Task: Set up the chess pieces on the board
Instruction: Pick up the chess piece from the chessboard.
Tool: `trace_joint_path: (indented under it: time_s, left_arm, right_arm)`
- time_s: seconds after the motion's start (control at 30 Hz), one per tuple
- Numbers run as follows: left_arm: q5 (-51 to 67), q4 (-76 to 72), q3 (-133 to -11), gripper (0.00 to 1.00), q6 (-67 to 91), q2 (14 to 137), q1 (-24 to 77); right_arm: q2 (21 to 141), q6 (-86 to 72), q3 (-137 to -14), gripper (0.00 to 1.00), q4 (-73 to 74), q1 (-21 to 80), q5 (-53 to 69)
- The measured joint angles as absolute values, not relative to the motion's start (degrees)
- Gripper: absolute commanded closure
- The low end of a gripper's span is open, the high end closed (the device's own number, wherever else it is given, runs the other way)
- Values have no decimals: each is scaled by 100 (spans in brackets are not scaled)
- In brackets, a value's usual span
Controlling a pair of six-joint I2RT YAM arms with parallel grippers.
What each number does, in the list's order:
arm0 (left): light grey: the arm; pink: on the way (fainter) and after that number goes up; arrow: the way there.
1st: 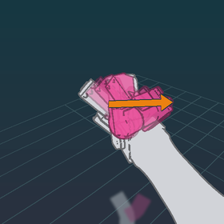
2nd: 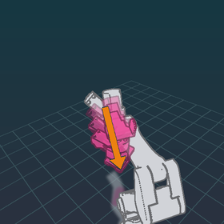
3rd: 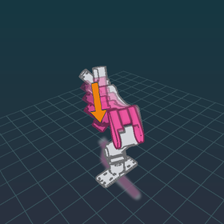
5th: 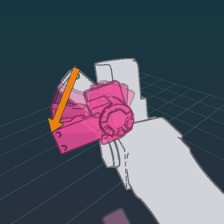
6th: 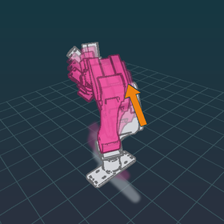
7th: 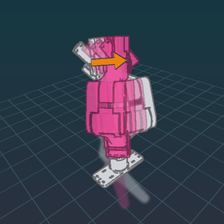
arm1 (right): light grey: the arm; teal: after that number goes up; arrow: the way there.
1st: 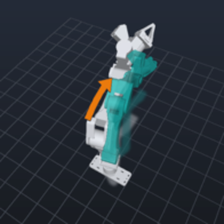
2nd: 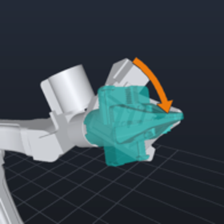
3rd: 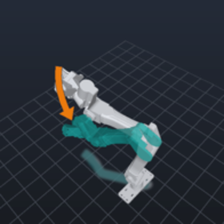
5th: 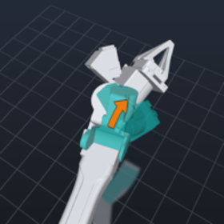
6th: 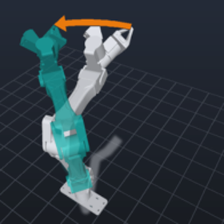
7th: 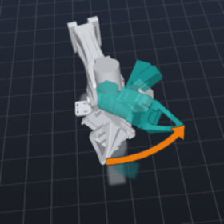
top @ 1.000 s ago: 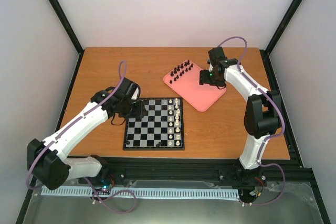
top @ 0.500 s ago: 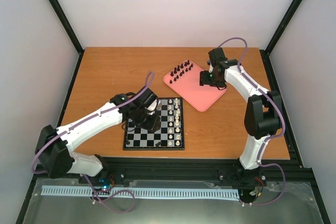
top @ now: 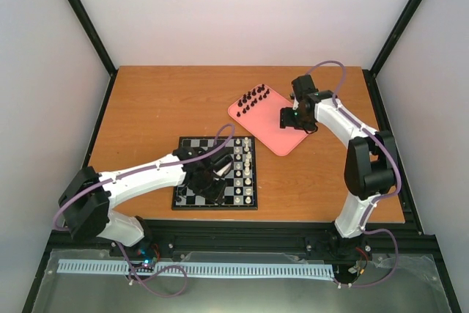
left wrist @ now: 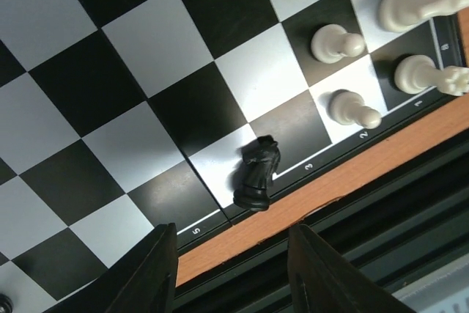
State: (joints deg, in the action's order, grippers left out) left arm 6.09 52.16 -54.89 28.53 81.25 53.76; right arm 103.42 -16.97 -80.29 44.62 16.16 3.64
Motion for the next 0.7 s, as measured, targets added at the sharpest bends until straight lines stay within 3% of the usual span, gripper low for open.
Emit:
trace_joint_path:
  time_s: [0.7]
  left_arm:
    - [580, 4731, -5376, 66, 2838, 8670, 5535]
  right_arm:
    - [10200, -1697, -7870, 14, 4368, 1623, 362]
